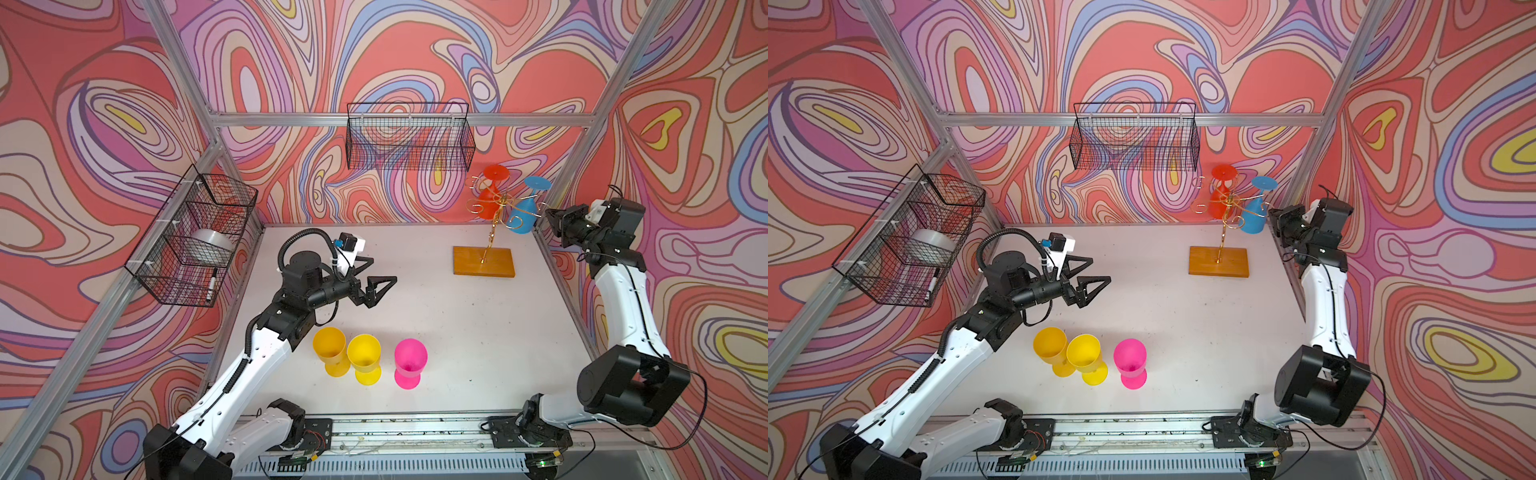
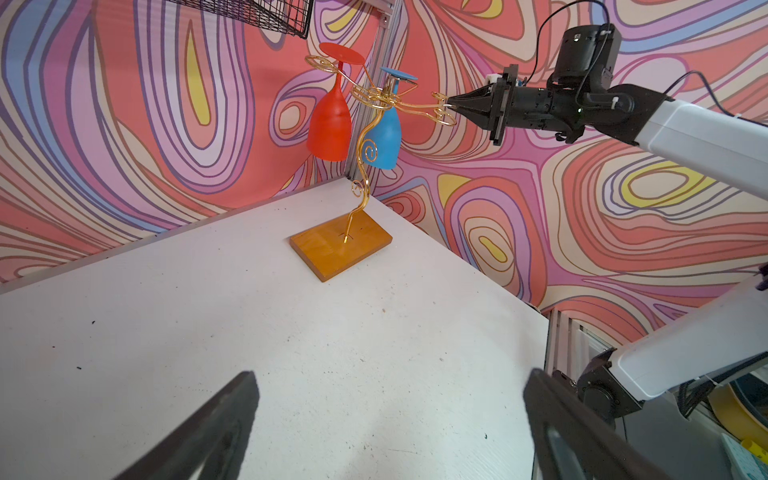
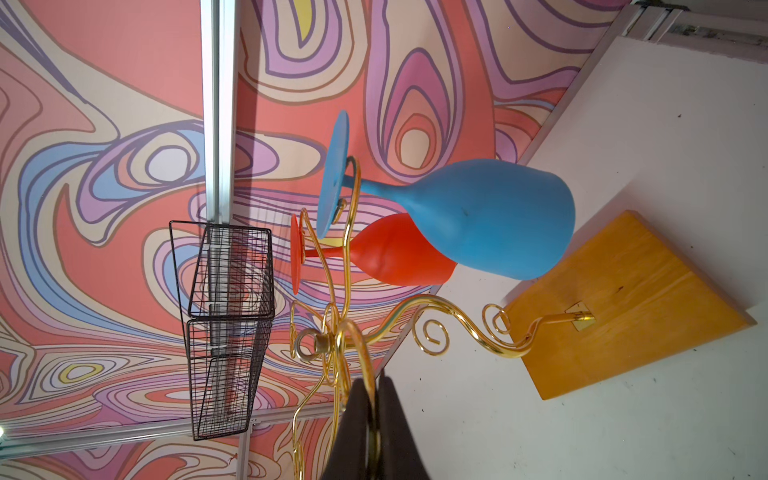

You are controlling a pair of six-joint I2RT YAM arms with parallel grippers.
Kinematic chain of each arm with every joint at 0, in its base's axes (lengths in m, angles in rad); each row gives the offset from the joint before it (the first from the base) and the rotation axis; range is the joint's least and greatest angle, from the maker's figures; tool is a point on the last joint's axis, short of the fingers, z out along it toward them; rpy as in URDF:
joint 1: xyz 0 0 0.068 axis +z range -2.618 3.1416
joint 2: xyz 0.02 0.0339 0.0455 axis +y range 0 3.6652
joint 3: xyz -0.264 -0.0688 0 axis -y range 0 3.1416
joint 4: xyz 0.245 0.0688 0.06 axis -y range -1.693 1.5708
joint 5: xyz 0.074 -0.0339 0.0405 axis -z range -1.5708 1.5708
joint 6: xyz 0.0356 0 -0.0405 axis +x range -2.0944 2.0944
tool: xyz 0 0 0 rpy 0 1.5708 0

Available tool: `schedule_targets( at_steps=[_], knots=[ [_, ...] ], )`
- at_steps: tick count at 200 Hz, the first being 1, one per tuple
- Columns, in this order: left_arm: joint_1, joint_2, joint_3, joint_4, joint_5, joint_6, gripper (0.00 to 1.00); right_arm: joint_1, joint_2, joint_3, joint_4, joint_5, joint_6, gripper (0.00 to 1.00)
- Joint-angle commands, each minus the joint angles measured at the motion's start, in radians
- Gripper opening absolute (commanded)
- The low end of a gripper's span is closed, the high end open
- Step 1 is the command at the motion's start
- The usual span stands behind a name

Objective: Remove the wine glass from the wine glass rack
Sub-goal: 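Position the right gripper at the rack stem below the red and blue glasses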

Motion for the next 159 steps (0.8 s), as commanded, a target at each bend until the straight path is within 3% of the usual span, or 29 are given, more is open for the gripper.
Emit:
schedule_targets(
  at_steps=[1, 159],
  knots=[
    [-0.004, 0.003, 0.027, 0.000, 0.003, 0.010, 1.00, 0.019, -0.064, -0.033, 0.047, 0.012, -0.003, 0.05],
    [-0.004, 0.007, 0.025, 0.004, 0.005, 0.001, 1.00, 0.129, -0.239, -0.224, 0.112, 0.235, 0.207, 0.10]
  ],
)
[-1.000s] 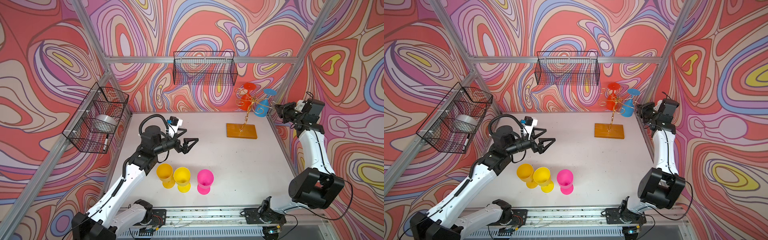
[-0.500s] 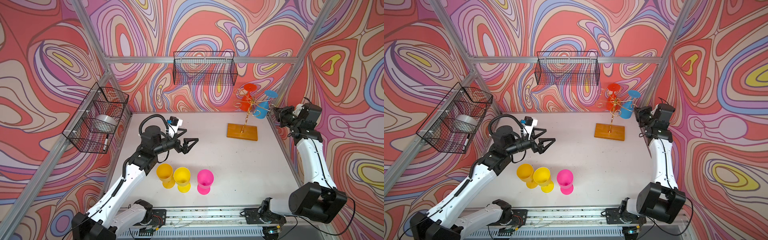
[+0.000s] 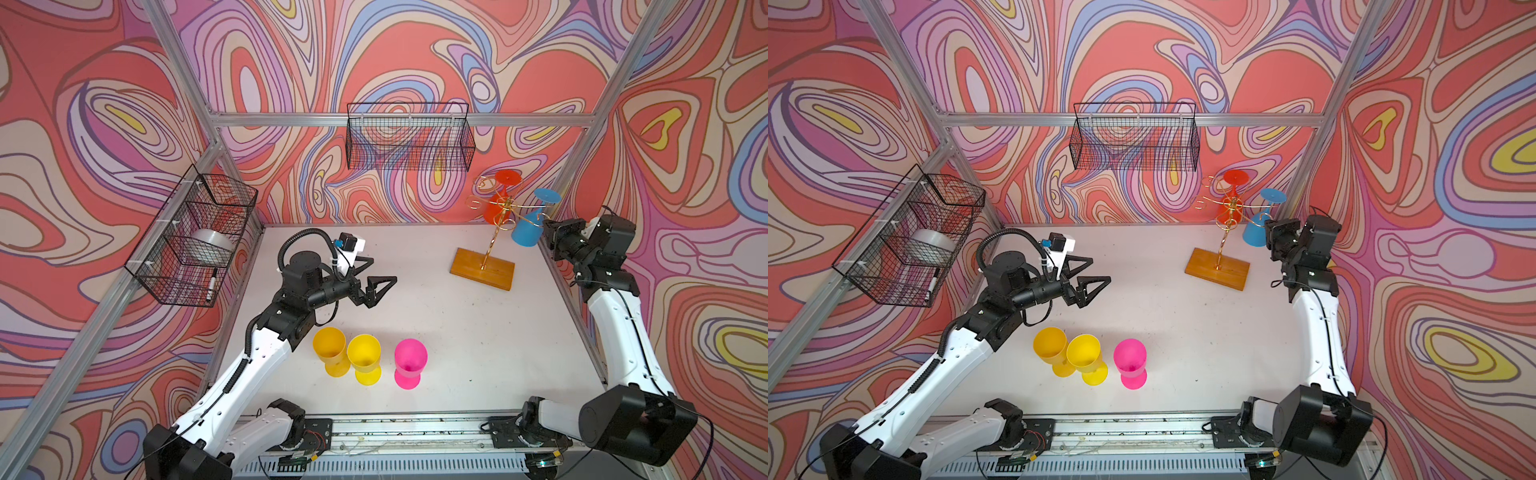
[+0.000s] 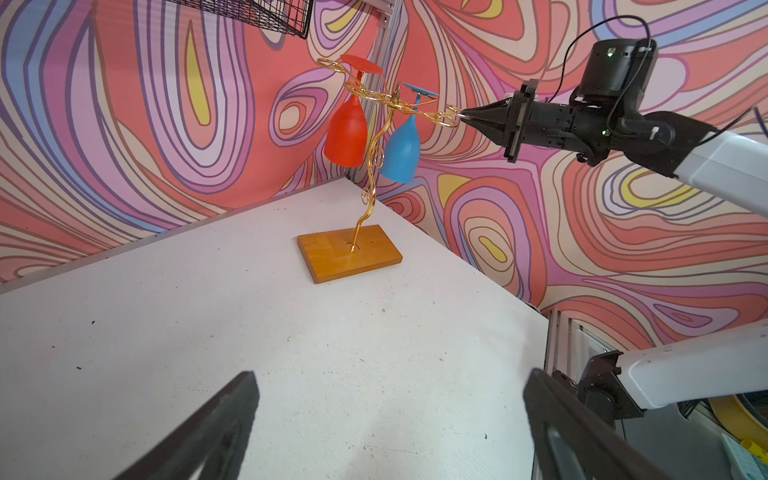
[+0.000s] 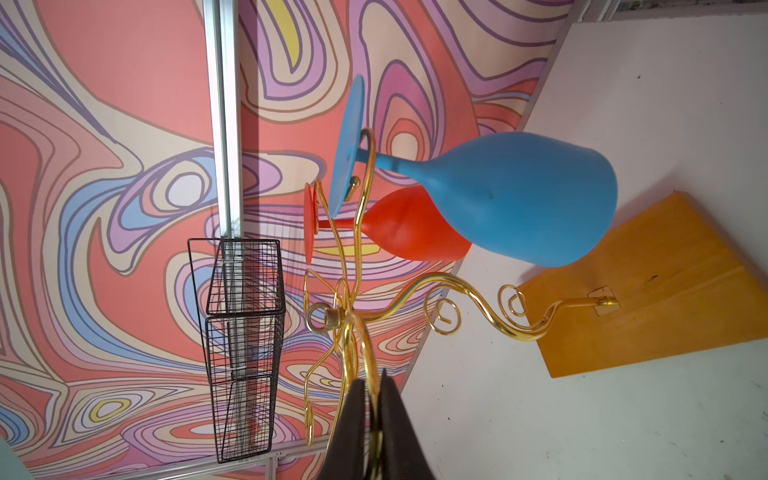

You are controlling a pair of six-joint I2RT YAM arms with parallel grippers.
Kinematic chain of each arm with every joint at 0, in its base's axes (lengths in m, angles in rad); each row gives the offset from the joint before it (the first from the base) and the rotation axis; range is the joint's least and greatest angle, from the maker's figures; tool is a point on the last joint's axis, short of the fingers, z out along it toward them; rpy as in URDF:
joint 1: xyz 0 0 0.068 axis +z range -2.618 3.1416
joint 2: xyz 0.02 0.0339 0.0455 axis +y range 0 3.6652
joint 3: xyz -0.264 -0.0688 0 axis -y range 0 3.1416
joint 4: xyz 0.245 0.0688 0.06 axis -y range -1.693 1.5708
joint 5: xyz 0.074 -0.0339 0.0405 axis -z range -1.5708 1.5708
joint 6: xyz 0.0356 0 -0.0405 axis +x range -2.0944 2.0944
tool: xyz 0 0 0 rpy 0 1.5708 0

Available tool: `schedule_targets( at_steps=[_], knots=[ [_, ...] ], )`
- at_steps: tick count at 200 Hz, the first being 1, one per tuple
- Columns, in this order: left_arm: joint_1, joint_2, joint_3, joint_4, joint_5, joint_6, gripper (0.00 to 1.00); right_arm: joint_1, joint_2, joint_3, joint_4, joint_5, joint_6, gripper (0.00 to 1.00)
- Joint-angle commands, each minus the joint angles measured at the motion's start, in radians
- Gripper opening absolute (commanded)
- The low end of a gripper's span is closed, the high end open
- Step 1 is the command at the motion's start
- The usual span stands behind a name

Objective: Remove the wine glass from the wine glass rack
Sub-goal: 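Position the right gripper at the rack stem below the red and blue glasses, then move the right gripper to the blue glass foot on the rack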

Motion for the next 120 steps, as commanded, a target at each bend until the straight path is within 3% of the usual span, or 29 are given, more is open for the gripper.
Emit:
schedule_targets(
  at_steps=[1, 52, 120],
  knots=[
    [-0.004, 0.007, 0.025, 0.004, 0.005, 0.002, 1.00, 0.051, -0.044, -0.020, 0.053, 0.058, 0.028, 0.10],
    [-0.004, 0.014, 0.023, 0.007, 0.008, -0.003, 1.00, 0.153, -0.109, -0.142, 0.118, 0.205, 0.116, 0.11],
    [-0.004, 0.020, 0.025, 0.007, 0.008, -0.002, 1.00, 0.329, -0.070, -0.163, 0.195, 0.352, 0.162, 0.10]
  ],
)
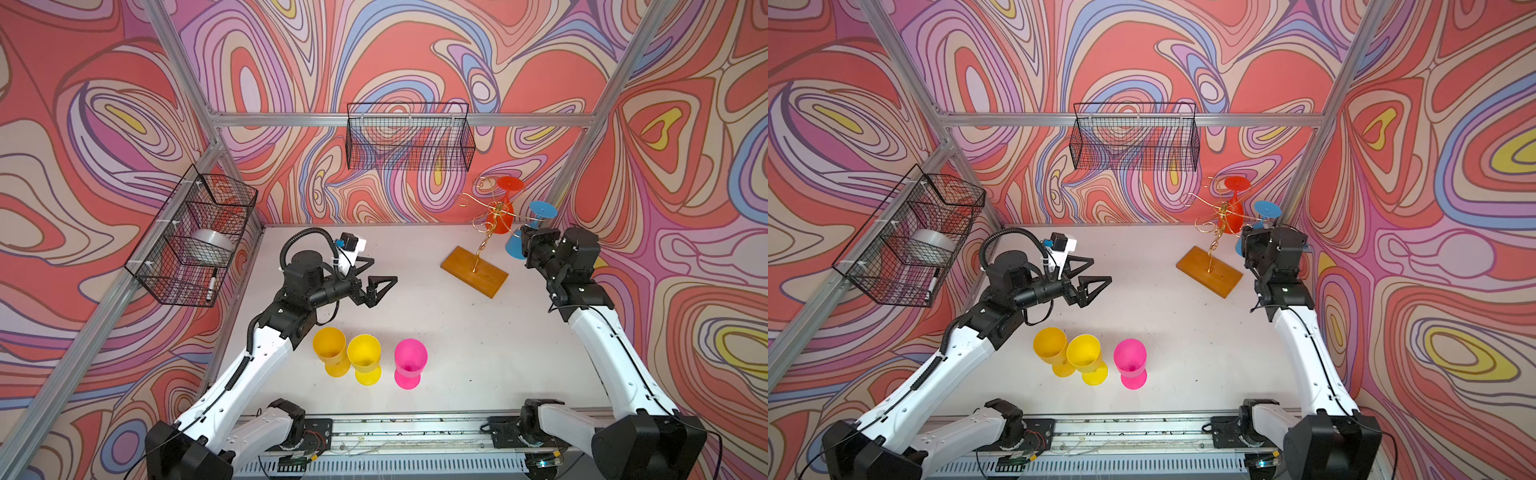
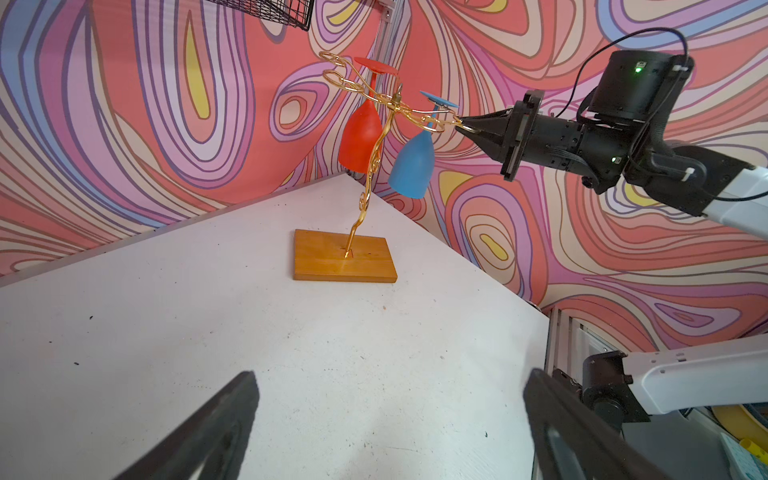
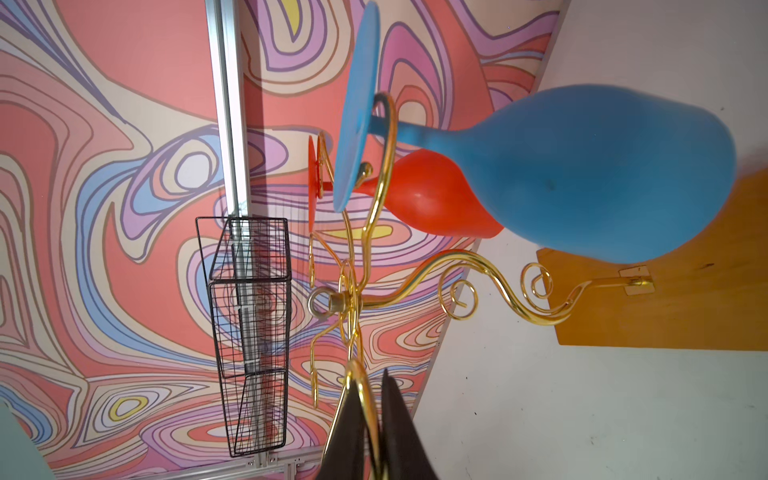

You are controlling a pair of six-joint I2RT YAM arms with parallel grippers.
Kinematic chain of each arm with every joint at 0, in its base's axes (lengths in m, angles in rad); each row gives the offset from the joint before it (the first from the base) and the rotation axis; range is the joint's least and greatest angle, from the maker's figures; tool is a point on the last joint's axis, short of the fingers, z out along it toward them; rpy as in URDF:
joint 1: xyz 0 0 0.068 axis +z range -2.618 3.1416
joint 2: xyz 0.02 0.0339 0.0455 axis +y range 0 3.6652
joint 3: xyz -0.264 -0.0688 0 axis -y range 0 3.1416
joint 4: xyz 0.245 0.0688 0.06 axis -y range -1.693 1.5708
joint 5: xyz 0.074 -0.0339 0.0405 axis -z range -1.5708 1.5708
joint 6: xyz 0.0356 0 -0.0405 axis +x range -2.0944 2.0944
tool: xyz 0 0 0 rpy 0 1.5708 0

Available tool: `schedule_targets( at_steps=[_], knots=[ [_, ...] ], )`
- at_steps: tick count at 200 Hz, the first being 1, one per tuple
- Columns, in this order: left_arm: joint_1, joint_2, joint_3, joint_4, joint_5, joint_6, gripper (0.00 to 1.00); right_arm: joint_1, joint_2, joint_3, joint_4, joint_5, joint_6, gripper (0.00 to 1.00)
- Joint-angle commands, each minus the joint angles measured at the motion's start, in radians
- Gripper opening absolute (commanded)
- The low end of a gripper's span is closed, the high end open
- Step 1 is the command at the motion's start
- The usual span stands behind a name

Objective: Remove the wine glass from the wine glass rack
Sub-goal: 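Move the right gripper to the blue glass foot on the rack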

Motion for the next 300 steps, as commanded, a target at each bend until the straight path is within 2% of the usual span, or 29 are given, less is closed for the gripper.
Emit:
schedule_targets(
  at_steps=[1, 107, 137, 173, 225, 256, 300],
  knots=[
    [-0.004, 0.007, 0.024, 0.007, 0.008, -0.001, 1.00, 0.065, 0.027, -0.009, 0.066, 0.067, 0.027, 0.10],
    [-0.003, 0.005, 0.029, 0.000, 0.004, 0.004, 1.00, 0.231, 0.144, 0.022, 0.170, 0.167, 0.052, 0.12],
    [-0.005, 0.006, 0.032, -0.008, 0.003, 0.009, 1.00, 0.257, 0.158, 0.040, 0.161, 0.160, 0.023, 0.28],
    [-0.004, 0.015, 0.039, -0.018, 0.002, 0.012, 1.00, 0.259, 0.104, 0.033, 0.095, 0.150, -0.054, 0.49],
    [-0.004, 0.021, 0.037, -0.016, 0.004, 0.011, 1.00, 0.259, 0.015, 0.009, 0.062, 0.140, -0.177, 0.71],
    [-0.004, 0.031, 0.034, -0.013, 0.007, 0.010, 1.00, 0.259, -0.023, -0.009, 0.104, 0.120, -0.207, 0.74],
    [-0.004, 0.033, 0.034, -0.010, 0.013, 0.008, 1.00, 0.246, -0.070, 0.015, 0.020, 0.128, -0.244, 0.72]
  ],
)
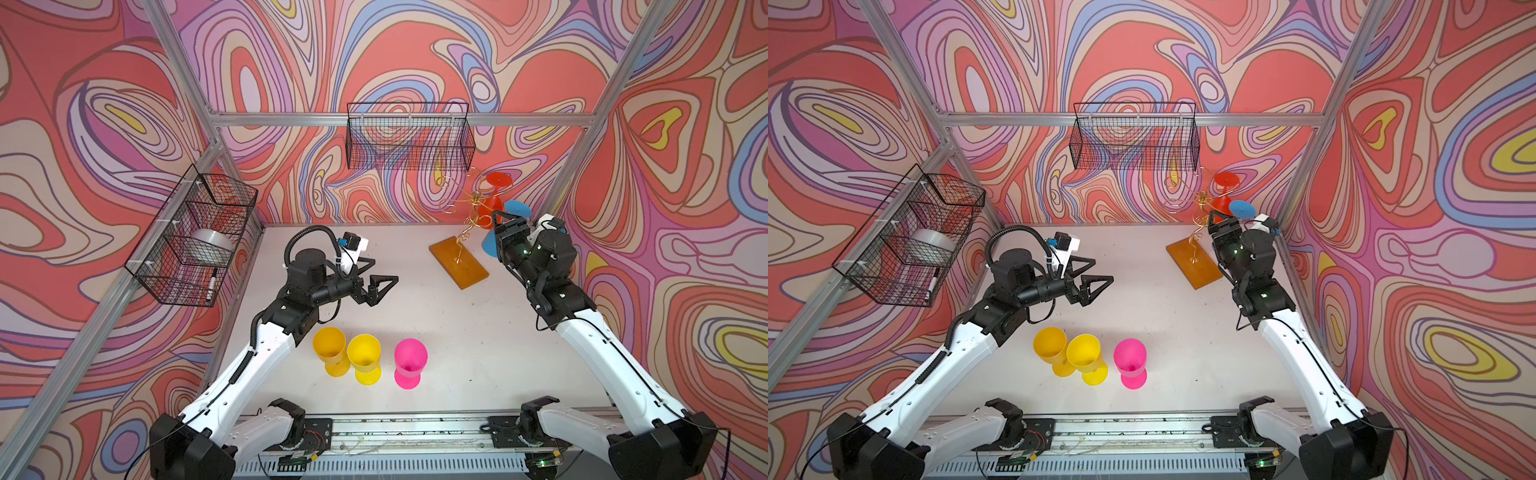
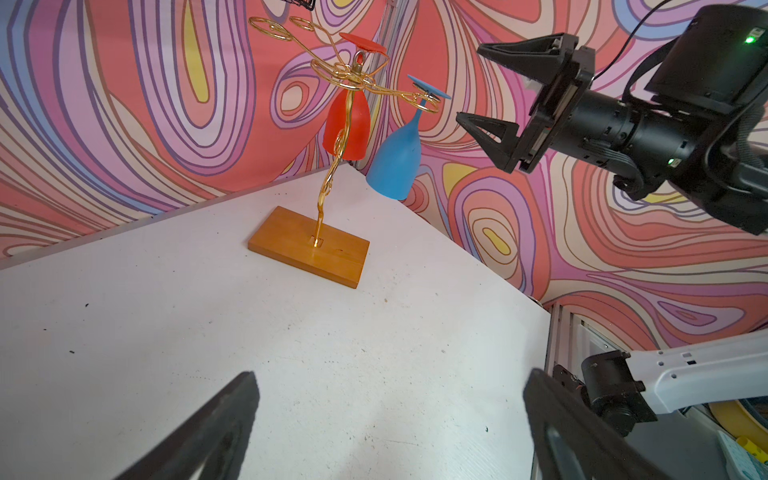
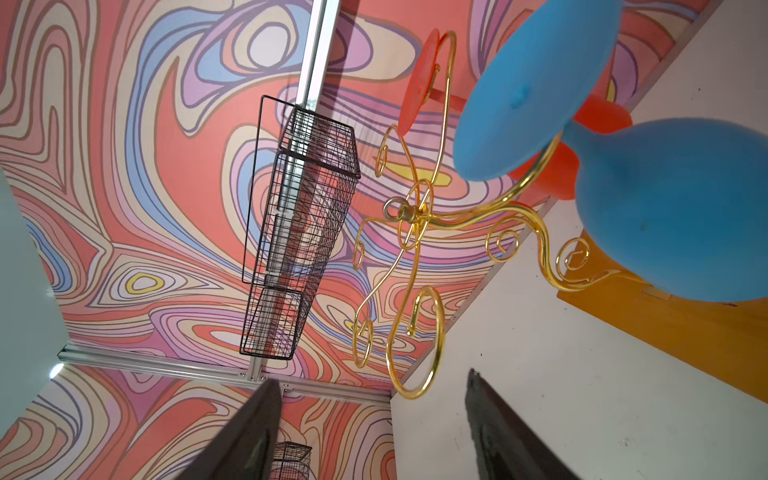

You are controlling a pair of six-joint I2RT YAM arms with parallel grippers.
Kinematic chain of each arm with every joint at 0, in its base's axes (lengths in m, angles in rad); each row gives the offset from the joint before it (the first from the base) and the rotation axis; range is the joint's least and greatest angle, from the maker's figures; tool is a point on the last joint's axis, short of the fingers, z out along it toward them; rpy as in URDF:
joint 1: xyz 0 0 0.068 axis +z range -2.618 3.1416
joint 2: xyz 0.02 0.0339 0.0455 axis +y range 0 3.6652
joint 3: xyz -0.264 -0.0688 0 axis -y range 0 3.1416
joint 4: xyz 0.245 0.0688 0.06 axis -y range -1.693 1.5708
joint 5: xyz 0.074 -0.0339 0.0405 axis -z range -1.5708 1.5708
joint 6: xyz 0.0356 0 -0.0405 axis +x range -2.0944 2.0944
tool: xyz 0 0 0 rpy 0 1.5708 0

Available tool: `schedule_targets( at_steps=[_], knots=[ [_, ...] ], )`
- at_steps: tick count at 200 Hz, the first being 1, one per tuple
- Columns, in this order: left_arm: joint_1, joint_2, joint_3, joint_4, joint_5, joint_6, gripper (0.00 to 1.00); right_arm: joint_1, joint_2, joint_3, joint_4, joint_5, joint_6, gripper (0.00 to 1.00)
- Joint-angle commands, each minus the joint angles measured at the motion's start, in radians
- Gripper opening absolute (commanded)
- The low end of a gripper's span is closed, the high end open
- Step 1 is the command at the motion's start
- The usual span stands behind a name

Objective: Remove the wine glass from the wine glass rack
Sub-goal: 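Move the right gripper to the blue glass foot on the rack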

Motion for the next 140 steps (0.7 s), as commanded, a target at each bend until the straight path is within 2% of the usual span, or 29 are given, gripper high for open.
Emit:
schedule_targets(
  at_steps=[1, 68, 103, 140],
  knots=[
    [-0.004, 0.002, 0.026, 0.003, 0.013, 0.008, 1.00, -0.009, -0.030, 0.007, -0.050, -0.008, -0.049, 0.72],
    [-0.011, -0.007, 0.025, 0.004, 0.025, 0.014, 1.00, -0.195, -0.012, 0.067, -0.103, -0.210, -0.043, 0.66],
    [-0.011, -0.011, 0.026, 0.001, 0.026, 0.016, 1.00, -0.340, 0.013, 0.055, -0.049, -0.383, 0.005, 0.62],
    [-0.014, -0.008, 0.027, 0.000, 0.030, 0.015, 1.00, -0.404, 0.050, 0.055, -0.014, -0.476, 0.036, 0.60]
  ],
)
